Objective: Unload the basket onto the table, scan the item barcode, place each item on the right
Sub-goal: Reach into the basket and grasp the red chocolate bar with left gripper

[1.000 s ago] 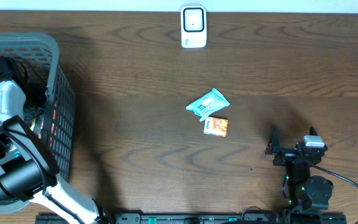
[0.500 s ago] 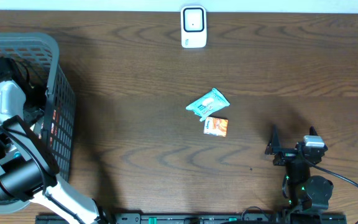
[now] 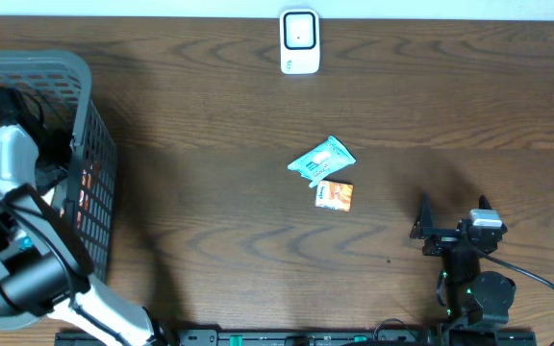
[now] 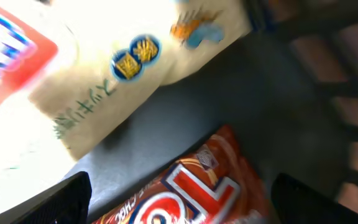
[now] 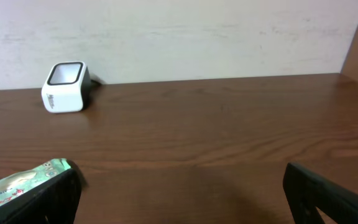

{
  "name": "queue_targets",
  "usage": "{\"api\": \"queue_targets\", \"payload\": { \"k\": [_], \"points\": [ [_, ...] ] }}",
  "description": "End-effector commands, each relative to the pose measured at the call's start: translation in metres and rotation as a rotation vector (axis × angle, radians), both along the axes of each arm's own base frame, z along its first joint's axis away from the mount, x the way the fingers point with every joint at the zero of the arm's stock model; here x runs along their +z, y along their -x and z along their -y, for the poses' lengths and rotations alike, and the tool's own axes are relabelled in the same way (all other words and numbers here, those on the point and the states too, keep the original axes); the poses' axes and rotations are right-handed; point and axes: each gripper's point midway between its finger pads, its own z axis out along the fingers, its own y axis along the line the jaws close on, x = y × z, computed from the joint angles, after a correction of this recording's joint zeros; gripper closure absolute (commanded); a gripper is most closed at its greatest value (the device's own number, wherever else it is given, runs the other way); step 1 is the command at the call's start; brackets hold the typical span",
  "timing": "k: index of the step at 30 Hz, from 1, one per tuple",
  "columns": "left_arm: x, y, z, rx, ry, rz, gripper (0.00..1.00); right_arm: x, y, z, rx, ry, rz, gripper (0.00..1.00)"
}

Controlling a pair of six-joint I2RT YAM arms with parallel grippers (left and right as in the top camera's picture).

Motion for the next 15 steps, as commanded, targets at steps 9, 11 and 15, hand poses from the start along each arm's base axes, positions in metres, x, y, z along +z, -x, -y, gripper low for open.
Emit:
{"api": "queue_targets", "payload": {
  "k": [9, 11, 15],
  "points": [
    [0.074, 0.007, -0.018, -0.017, -0.191, 0.101, 0.02, 0.0, 0.0, 0.002, -0.007, 0.015, 0.001, 0.01],
    [0.065, 0.013, -0.012, -0.127, -0.196, 0.058, 0.02, 0.0, 0.0, 0.002, -0.007, 0.014, 0.001, 0.01],
    [0.042, 0.028, -0.003, -0.292, -0.198, -0.014, 0.02, 0.0, 0.0, 0.002, -0.007, 0.015, 0.001, 0.01]
  ]
}}
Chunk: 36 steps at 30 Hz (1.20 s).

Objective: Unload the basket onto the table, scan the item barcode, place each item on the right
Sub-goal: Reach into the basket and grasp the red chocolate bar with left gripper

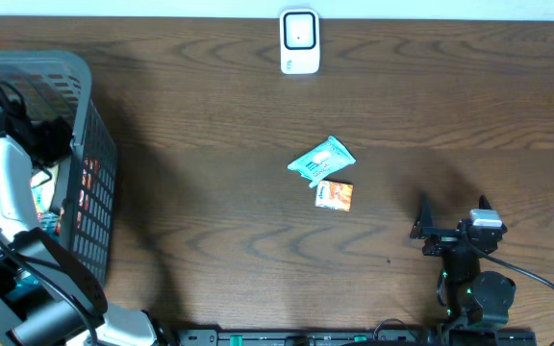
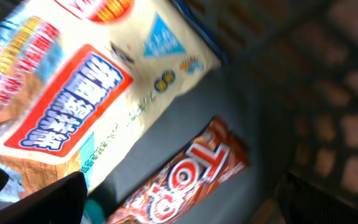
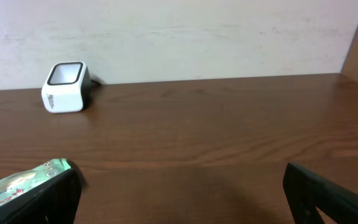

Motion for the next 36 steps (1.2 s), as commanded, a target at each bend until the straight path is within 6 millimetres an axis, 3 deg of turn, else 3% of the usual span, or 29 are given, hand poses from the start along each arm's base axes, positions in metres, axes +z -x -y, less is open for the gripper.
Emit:
{"api": "queue_targets", "payload": {
  "k": [1, 7, 20, 26, 33, 34, 35, 36],
  "points": [
    [-0.029, 0.02, 0.005, -0.166, -0.022, -0.115, 0.02, 0.0, 0.0, 0.002, -0.007, 0.015, 0.001, 0.01],
    [-0.059, 0.035, 0.012, -0.228, -0.014, -0.153, 0.02, 0.0, 0.0, 0.002, -0.007, 0.015, 0.001, 0.01],
    [-0.08, 0.017, 0.006, -0.244, -0.08, -0.038, 0.02, 0.0, 0.0, 0.002, -0.007, 0.015, 0.001, 0.01],
    [-0.095, 0.015, 0.021, -0.275, 0.011, -0.028, 0.06, 0.0, 0.0, 0.002, -0.007, 0.015, 0.001, 0.01],
    [-0.132, 0.028, 0.032, -0.26, 0.107, -0.113, 0.08, 0.0, 0.0, 0.002, -0.007, 0.015, 0.001, 0.01],
    [-0.138, 0.03, 0.034, -0.254, 0.122, -0.128, 0.19, 0.0, 0.0, 0.002, -0.007, 0.015, 0.001, 0.01],
    [-0.142, 0.033, 0.035, -0.254, 0.134, -0.143, 0.39, 0.0, 0.0, 0.002, -0.007, 0.014, 0.001, 0.01],
    [-0.148, 0.037, 0.038, -0.251, 0.151, -0.163, 0.66, 0.0, 0.0, 0.002, -0.007, 0.015, 0.001, 0.01]
  ]
}}
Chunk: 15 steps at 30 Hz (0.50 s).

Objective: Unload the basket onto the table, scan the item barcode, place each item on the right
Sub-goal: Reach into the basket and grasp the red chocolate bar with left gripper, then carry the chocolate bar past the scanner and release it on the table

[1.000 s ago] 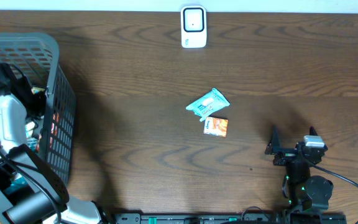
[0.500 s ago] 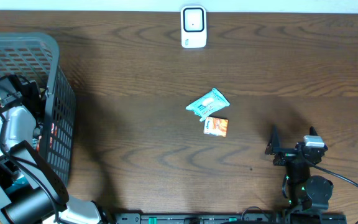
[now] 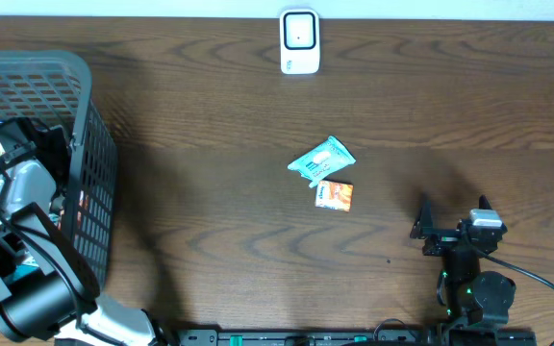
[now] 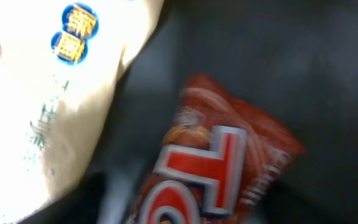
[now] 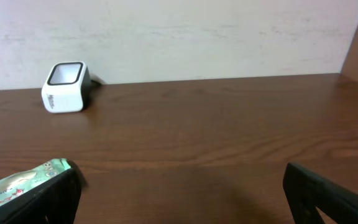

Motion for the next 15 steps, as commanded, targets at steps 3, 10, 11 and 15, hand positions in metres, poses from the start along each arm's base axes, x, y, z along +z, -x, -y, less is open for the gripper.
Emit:
{"api": "queue_targets", "payload": {
  "k": [3, 10, 11, 15],
  "points": [
    [-0.057, 0.035, 0.027, 0.022, 0.146, -0.175, 0.91, 0.0, 0.0, 0.002, -0.007, 0.015, 0.001, 0.01],
    [-0.027, 0.016, 0.013, 0.068, 0.111, -0.092, 0.93, 0.0, 0.0, 0.002, -0.007, 0.015, 0.001, 0.01],
    [-0.013, 0.008, 0.008, 0.096, 0.1, -0.056, 0.93, 0.0, 0.0, 0.002, -0.007, 0.015, 0.001, 0.01],
    [0.063, -0.022, -0.016, 0.157, 0.021, 0.131, 0.93, 0.0, 0.0, 0.002, -0.007, 0.015, 0.001, 0.01]
  ]
}}
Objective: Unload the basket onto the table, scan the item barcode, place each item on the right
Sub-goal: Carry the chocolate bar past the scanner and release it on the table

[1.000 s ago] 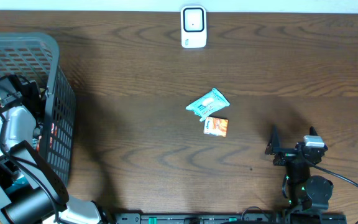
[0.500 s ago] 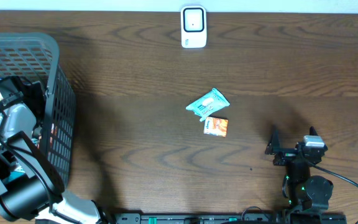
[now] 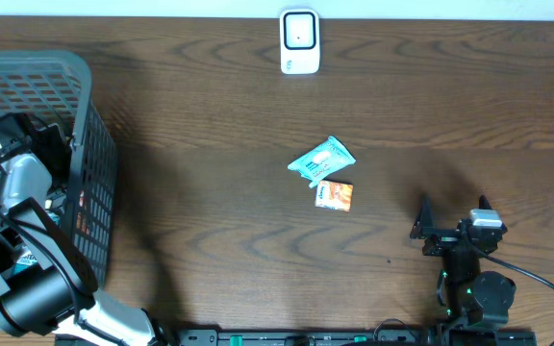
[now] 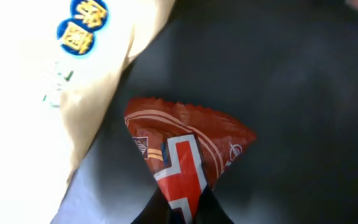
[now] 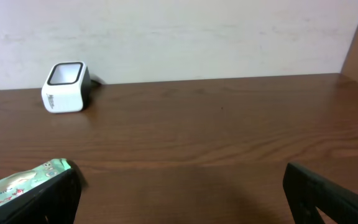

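Note:
Inside the grey basket at the table's left, my left gripper is shut on the near end of a red snack packet, which is pinched to a point between the dark fingers. A cream bag lies left of it on the basket floor. The white barcode scanner stands at the far edge, also seen from the right wrist as the scanner. My right gripper stands open and holds nothing at the front right.
A green packet and a small orange packet lie at mid table. The green packet shows beside my right gripper's left finger. The basket's mesh walls surround my left arm.
My left gripper has shut on the red packet's end; the packet, flat and blurred below it before, is now bunched between the fingers. The right arm has not moved.
My left gripper was open low over the cream bag and the red packet in the basket. Then it was higher, with both in fuller view. Then it was down close over the red packet, and now it grips that packet. The right arm stayed still throughout.

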{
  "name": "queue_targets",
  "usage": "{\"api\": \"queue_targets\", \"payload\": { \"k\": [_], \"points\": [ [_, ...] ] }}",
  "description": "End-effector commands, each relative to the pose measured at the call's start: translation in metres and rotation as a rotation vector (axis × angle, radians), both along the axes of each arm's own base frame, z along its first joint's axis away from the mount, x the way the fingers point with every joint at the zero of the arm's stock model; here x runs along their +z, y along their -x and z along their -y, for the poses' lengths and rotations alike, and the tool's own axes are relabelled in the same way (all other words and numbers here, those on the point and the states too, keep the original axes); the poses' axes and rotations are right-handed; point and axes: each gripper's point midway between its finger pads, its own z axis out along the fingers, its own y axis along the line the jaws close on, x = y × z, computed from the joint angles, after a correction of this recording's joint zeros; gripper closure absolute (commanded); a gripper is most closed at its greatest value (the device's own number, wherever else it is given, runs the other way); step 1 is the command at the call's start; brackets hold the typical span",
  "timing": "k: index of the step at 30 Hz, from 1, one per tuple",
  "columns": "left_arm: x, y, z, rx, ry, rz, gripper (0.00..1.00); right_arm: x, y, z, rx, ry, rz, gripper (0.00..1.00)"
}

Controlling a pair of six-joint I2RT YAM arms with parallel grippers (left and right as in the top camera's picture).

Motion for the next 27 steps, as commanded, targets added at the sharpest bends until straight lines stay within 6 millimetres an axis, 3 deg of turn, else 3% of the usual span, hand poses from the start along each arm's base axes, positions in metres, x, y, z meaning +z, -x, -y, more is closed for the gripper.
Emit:
{"api": "queue_targets", "payload": {
  "k": [1, 5, 9, 11, 14, 16, 21, 24, 27],
  "points": [
    [0.074, -0.025, -0.02, 0.081, -0.067, 0.183, 0.93, 0.0, 0.0, 0.002, -0.007, 0.015, 0.001, 0.01],
    [0.167, -0.031, -0.03, 0.09, -0.184, 0.381, 0.93, 0.0, 0.0, 0.002, -0.007, 0.015, 0.001, 0.01],
    [0.258, -0.016, -0.03, 0.159, -0.273, 0.608, 0.93, 0.0, 0.0, 0.002, -0.007, 0.015, 0.001, 0.01],
    [0.314, 0.001, -0.023, 0.216, -0.308, 0.768, 0.93, 0.0, 0.0, 0.002, -0.007, 0.015, 0.001, 0.01],
    [0.366, 0.021, -0.007, 0.285, -0.279, 0.95, 0.93, 0.0, 0.0, 0.002, -0.007, 0.015, 0.001, 0.01],
    [0.396, 0.031, 0.017, 0.285, -0.182, 1.077, 0.93, 0.0, 0.0, 0.002, -0.007, 0.015, 0.001, 0.01],
    [0.43, 0.04, 0.093, 0.132, 0.188, 1.212, 0.93, 0.0, 0.0, 0.002, -0.007, 0.015, 0.001, 0.01],
    [0.434, 0.037, 0.145, -0.048, 0.363, 1.193, 0.93, 0.0, 0.0, 0.002, -0.007, 0.015, 0.001, 0.01],
    [0.43, 0.031, 0.187, -0.206, 0.422, 1.157, 0.93, 0.0, 0.0, 0.002, -0.007, 0.015, 0.001, 0.01]
  ]
}}
